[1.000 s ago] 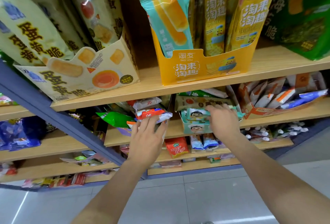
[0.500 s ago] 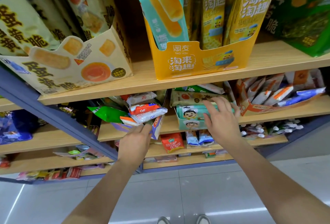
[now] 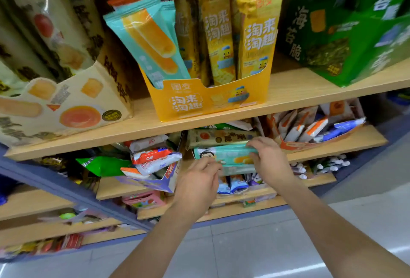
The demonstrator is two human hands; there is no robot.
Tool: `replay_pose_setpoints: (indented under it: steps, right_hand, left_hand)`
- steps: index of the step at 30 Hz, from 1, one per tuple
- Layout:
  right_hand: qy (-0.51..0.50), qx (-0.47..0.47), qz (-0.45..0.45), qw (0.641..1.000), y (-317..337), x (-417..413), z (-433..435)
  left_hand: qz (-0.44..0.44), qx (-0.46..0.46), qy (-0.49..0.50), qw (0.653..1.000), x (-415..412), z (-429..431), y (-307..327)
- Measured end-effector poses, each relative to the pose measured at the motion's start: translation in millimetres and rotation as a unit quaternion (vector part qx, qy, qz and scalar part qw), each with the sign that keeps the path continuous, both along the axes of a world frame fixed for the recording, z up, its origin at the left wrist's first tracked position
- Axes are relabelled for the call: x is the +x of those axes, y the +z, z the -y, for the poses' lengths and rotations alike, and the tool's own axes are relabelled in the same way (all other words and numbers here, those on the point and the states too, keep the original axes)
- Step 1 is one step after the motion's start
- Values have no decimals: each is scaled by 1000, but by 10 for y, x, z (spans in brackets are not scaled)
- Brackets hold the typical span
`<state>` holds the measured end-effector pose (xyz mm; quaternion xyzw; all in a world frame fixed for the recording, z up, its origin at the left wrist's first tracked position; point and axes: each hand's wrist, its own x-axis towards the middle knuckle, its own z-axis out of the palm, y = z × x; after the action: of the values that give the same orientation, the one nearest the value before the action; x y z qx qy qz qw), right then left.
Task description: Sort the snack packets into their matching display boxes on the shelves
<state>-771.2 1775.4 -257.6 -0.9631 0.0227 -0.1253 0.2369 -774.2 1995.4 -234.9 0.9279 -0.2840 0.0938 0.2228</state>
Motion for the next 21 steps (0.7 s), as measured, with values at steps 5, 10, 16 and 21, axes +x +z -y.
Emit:
replay_pose_setpoints:
  steps: [5, 10, 16, 21]
  right_hand:
    - [-62, 129, 118, 983, 543, -308, 137]
    - [-128, 292, 233, 919, 1242, -594, 294]
    - [-139, 269, 301, 904, 1907, -659, 700]
    - [-149, 201, 263, 932, 2248, -627, 1233]
  left_hand:
    - [37, -84, 0, 996, -88, 212, 560]
    - [65, -131, -36, 989, -129, 375, 1113]
    - [96, -129, -118, 980, -9, 676, 1538]
    - [103, -129, -166, 972, 149, 1359, 1862]
